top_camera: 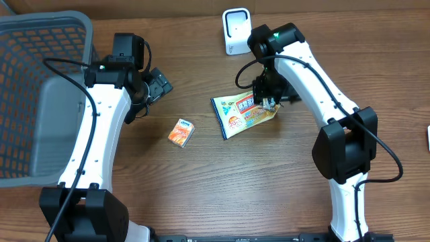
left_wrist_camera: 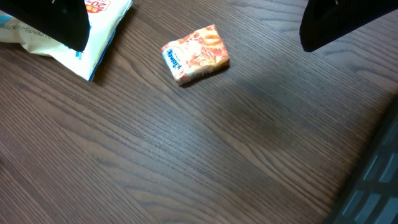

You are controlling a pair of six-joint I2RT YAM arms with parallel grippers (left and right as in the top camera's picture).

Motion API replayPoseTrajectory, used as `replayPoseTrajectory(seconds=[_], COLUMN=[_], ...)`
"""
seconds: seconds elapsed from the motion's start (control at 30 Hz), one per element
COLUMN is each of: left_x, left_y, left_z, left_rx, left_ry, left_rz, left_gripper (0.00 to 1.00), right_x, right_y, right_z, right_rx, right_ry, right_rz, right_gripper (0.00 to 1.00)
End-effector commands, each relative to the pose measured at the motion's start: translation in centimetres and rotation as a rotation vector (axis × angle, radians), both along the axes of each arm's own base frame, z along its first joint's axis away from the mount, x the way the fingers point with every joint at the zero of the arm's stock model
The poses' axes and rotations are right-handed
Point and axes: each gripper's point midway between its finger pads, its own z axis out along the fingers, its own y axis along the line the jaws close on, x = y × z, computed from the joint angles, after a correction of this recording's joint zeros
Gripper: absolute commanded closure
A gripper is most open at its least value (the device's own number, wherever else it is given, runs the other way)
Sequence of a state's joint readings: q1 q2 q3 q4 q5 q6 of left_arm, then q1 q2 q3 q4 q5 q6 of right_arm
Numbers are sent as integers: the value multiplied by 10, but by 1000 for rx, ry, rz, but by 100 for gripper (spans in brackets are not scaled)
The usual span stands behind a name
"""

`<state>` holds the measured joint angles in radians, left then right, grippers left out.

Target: Scan the item barcode

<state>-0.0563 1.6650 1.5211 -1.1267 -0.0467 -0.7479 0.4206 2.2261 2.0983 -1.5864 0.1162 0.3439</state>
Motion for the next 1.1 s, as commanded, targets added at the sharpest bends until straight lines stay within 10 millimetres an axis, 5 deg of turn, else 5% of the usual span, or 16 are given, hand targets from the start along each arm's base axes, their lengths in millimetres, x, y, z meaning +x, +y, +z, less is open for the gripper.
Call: replayPoseTrajectory(seconds=[0.0, 0.03, 0.07, 0.17, 0.5, 0.6, 0.73, 0.83, 0.93, 1.07], left_x=[3, 3, 3, 3, 3, 3, 3, 3, 3, 3], left_y=[4, 4, 4, 4, 4, 4, 4, 4, 4, 4], left_z=[9, 9, 9, 9, 9, 9, 9, 9, 9, 9], left_rx=[19, 19, 19, 19, 19, 19, 19, 19, 19, 19], left_ry=[-27, -27, -27, -27, -27, -27, -27, -27, -27, -27], left_rz=[-9, -9, -9, -9, -9, -9, -9, -9, -9, -9], left_gripper=[0, 0, 0, 0, 0, 0, 0, 0, 0, 0], right_x=[21, 24, 35, 42, 22, 14, 15, 20, 29, 33], right_y=[27, 33, 48, 59, 55, 41, 23, 24, 45, 72], right_z=[11, 11, 13, 4, -92, -102, -77, -38, 7, 10], right_rx=[141, 171, 252, 298, 297, 233, 133, 133, 242, 388], right_ry=[-95, -106, -142, -145, -70, -47, -53, -72, -112, -108], right_rz=[4, 5, 10, 9, 13, 1, -12, -10, 9, 20], right_gripper=[54, 57, 75, 89, 96, 96, 96, 96, 96, 96])
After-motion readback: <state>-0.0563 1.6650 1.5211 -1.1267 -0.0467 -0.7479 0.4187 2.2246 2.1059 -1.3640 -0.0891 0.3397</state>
